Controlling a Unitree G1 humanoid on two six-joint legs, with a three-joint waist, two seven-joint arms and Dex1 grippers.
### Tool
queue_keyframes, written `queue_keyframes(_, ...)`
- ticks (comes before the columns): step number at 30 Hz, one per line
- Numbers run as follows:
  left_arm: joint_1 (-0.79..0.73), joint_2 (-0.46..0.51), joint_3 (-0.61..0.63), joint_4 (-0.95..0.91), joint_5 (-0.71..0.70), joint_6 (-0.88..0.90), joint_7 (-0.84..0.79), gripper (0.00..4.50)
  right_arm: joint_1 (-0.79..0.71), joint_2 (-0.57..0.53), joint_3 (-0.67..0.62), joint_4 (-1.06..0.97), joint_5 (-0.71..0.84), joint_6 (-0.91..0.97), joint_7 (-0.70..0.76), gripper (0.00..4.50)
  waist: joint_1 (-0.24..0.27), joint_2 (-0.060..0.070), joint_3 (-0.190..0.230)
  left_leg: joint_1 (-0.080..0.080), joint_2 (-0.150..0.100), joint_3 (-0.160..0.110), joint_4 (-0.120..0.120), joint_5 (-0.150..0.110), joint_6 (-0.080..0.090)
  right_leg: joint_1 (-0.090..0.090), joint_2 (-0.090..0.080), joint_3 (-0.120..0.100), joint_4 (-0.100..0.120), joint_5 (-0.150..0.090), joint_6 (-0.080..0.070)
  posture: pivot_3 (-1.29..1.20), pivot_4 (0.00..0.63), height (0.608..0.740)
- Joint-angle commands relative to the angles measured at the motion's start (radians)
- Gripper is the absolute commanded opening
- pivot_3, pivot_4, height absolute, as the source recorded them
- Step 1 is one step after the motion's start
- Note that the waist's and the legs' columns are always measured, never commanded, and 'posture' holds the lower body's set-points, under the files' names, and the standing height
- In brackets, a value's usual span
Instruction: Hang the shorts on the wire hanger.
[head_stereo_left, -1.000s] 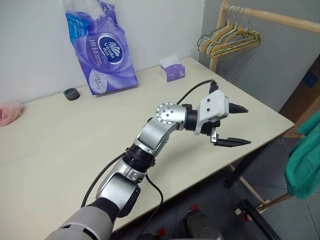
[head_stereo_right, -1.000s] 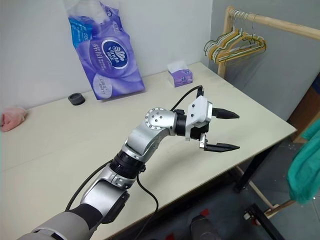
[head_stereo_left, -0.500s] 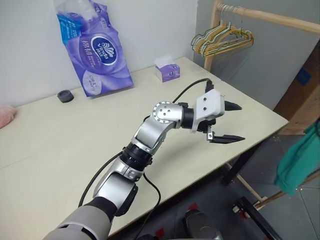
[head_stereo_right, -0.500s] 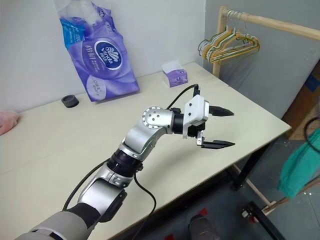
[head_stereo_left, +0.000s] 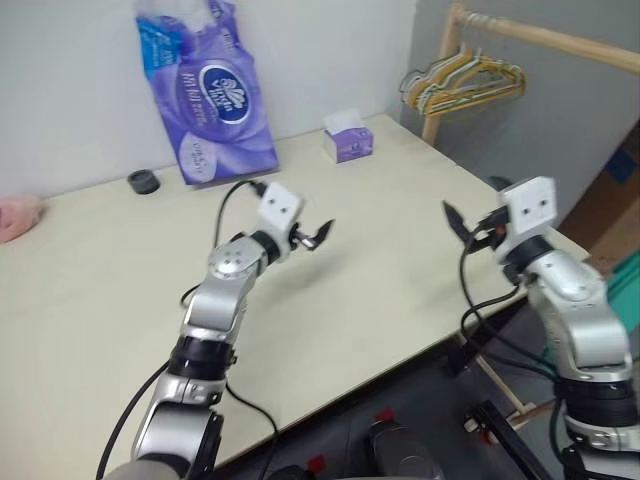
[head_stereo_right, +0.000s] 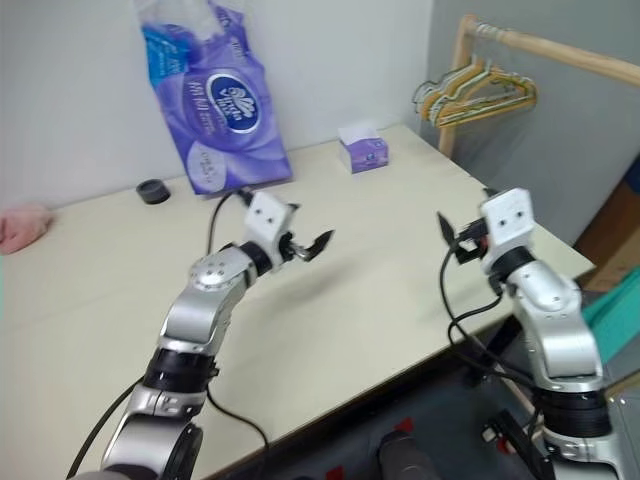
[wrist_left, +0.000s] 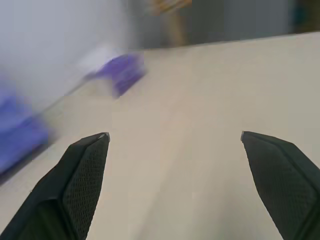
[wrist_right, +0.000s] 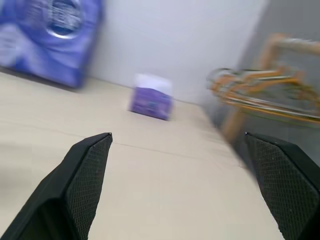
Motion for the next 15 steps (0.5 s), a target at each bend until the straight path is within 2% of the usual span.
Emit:
queue_keyframes(1,0.092,-0.035,0.120,-0.077,0.054,-0.014,0.217,4.47,-0.053,0.081,0.058,0.114,-0.033,-0.096,-0.010,4.48,0.037,-0.004,-0.004,0.000,0.000,-0.001,0.000,0.000,-0.001,0.000,0.000,-0.001,0.000,0.000,-0.001,-0.11,0.000,0.740)
queue_keyframes(4,0.181,-0.062,0.191,-0.091,0.075,-0.019,0.333,4.47,-0.087,0.142,0.092,0.230,-0.057,-0.149,-0.011,4.48,0.098,-0.009,-0.008,0.000,-0.001,-0.002,0.000,0.001,-0.002,-0.001,0.000,-0.002,-0.001,0.002,-0.003,-0.07,0.000,0.740)
queue_keyframes(9,0.337,-0.106,0.262,-0.168,0.055,0.003,0.396,4.47,-0.147,0.231,0.120,0.391,-0.079,-0.196,-0.014,4.48,0.192,-0.016,-0.015,0.000,0.000,-0.003,-0.001,0.001,-0.004,-0.001,0.000,-0.005,-0.001,0.004,-0.006,-0.01,0.000,0.740)
queue_keyframes(12,0.355,-0.108,0.265,-0.184,0.060,0.001,0.407,4.47,-0.156,0.251,0.113,0.422,-0.083,-0.202,-0.016,4.48,0.241,-0.020,-0.018,0.000,0.000,-0.005,-0.001,0.002,-0.006,-0.003,0.000,-0.008,-0.001,0.005,-0.008,0.01,0.002,0.740)
queue_keyframes(15,0.348,-0.107,0.257,-0.180,0.055,-0.002,0.404,4.47,-0.149,0.262,0.115,0.420,-0.082,-0.203,-0.014,4.48,0.267,-0.021,-0.021,0.000,0.000,-0.008,-0.001,0.004,-0.008,-0.003,0.000,-0.016,-0.002,0.007,-0.012,0.01,0.003,0.740)
